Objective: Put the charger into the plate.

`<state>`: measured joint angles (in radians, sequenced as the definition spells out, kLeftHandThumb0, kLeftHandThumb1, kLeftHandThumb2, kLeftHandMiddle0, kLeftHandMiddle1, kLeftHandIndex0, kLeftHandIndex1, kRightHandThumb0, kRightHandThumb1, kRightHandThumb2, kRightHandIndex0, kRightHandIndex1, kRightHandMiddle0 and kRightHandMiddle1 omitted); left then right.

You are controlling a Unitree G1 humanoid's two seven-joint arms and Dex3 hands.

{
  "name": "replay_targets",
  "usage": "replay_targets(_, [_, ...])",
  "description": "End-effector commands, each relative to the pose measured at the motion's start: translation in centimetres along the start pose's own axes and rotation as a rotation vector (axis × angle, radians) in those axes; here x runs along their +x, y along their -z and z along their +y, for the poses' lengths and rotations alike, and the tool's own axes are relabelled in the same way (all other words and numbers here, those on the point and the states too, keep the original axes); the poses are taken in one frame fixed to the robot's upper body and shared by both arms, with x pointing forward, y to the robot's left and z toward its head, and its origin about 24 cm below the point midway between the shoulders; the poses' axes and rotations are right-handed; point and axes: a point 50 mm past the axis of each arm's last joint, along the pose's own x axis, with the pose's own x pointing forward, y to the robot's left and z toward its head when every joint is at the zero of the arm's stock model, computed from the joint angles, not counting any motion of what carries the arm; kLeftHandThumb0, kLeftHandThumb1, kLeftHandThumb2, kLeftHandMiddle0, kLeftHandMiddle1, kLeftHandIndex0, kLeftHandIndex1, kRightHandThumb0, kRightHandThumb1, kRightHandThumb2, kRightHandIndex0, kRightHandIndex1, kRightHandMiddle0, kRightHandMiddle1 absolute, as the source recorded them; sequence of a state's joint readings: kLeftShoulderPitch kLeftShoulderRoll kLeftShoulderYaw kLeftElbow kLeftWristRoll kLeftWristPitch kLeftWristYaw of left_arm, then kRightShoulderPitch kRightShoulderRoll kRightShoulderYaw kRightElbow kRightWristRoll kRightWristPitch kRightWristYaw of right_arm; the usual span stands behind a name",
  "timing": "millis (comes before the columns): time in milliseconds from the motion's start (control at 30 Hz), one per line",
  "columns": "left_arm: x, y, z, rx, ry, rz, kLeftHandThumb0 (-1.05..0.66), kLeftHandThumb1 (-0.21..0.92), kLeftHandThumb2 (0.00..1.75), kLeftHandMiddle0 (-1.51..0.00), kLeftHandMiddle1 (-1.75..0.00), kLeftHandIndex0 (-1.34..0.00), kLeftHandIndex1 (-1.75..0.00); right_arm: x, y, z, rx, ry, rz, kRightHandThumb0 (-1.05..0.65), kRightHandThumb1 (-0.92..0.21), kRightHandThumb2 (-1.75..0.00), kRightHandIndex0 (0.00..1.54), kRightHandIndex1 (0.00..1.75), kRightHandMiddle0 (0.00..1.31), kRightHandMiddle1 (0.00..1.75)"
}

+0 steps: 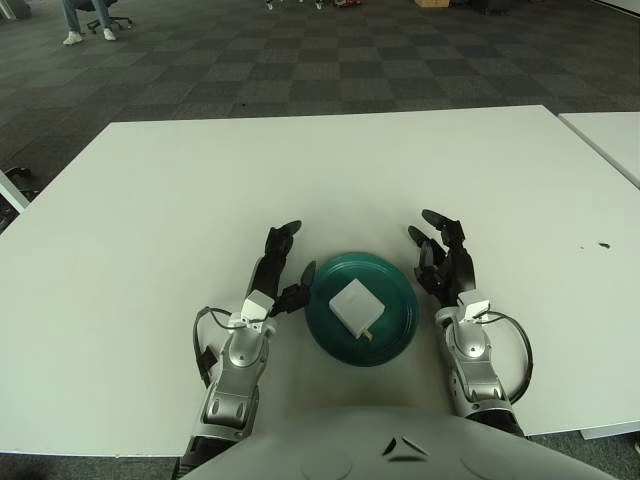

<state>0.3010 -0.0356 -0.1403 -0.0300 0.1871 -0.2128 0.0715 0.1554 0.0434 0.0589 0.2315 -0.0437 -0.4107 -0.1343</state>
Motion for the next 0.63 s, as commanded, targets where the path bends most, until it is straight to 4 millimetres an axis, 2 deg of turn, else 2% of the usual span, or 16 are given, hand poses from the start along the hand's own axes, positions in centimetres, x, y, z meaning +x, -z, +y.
replay_targets(0, [-0.8,2.2,1.6,0.001,-0.109,0.003,-0.94,0.92,0.8,-0.37,-0.13,0.0,-0.8,-4.2,6.1,-0.7,-0.021,0.018,0.319,-0.67,-0.92,-0.82,0.62,0.11,0.06,0.89])
replay_targets(100, [-1.3,3.1,1.3,-0.009,-0.146,0.017,-0.93,0.92,0.8,-0.38,-0.13,0.0,-0.82,-4.0,6.1,-0.8,-0.022,0.017,0.314,-0.66,-0.92,-0.82,0.62,0.12,0.06,0.9])
replay_targets(300, [-1.9,3.1,-0.3,-0.01,-0.161,0.008,-0.94,0.92,0.8,-0.43,-0.15,-0.05,-0.88,-3.7,6.2,-1.0,-0.019,0.017,0.314,-0.65,-0.92,-0.81,0.63,0.13,0.06,0.91])
replay_targets(433, [-2.4,3.4,-0.3,-0.039,-0.161,0.028,-0.96,0.92,0.81,-0.44,-0.17,-0.11,-0.94,-3.6,6.4,-1.2,-0.017,0.019,0.313,-0.65,-0.92,-0.81,0.64,0.14,0.07,0.92])
replay_targets(600, [-2.8,3.8,-0.1,-0.055,-0.158,0.069,-0.98,0.92,0.83,-0.41,-0.15,-0.1,-0.96,-3.6,6.4,-1.3,-0.026,0.009,0.303,-0.66,-0.92,-0.81,0.64,0.15,0.07,0.92])
